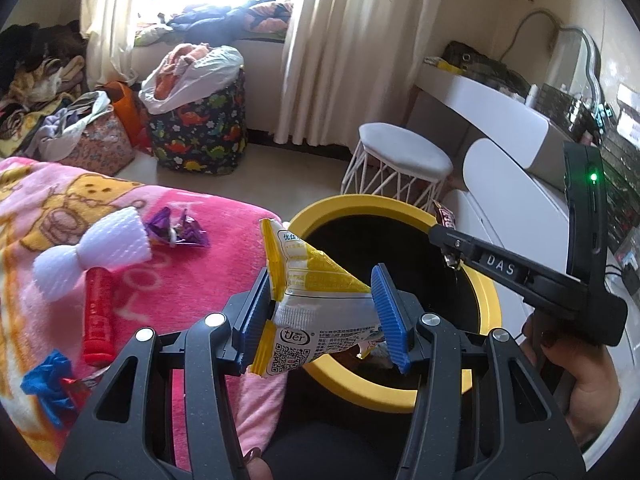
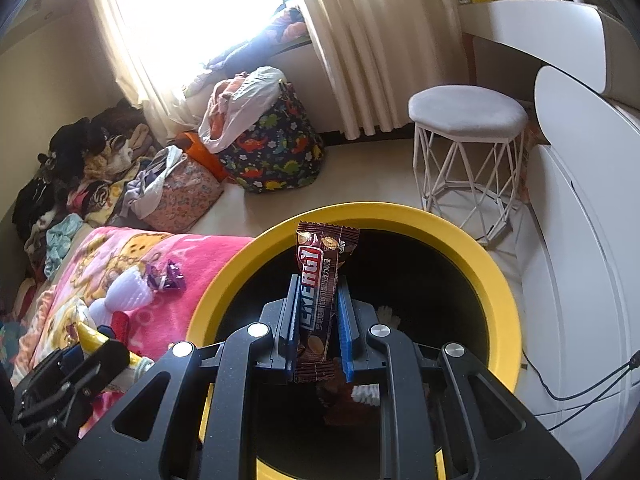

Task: Collect trash
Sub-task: 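Carry the snack bag and chocolate bar over the yellow bin with both tools, then open both tools to drop the snack bag and chocolate bar into the bin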

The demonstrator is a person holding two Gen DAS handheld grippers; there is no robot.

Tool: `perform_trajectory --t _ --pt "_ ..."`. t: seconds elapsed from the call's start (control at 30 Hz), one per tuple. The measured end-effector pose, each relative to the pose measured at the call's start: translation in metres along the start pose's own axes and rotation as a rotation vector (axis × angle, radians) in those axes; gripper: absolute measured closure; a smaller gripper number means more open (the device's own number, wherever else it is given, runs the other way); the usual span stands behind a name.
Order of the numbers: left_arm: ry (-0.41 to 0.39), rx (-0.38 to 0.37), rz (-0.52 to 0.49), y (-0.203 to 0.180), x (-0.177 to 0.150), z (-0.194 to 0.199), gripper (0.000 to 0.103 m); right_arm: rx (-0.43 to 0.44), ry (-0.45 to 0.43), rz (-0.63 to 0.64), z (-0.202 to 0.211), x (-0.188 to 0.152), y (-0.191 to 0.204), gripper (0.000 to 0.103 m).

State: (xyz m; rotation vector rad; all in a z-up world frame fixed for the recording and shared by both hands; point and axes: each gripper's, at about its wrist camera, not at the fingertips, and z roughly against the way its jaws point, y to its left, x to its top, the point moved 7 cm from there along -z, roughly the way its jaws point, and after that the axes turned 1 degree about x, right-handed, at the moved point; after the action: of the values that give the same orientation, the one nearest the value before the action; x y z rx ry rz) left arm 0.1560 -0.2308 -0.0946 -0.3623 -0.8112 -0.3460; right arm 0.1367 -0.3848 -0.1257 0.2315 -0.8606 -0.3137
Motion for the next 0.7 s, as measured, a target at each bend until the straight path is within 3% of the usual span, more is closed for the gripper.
perform_trajectory --t 0.7 --pt "0.093 -0.026 -0.084 -0.028 -0.008 -0.048 0.059 -0.006 0.059 -0.12 -0.016 -0.002 -0.043 0.084"
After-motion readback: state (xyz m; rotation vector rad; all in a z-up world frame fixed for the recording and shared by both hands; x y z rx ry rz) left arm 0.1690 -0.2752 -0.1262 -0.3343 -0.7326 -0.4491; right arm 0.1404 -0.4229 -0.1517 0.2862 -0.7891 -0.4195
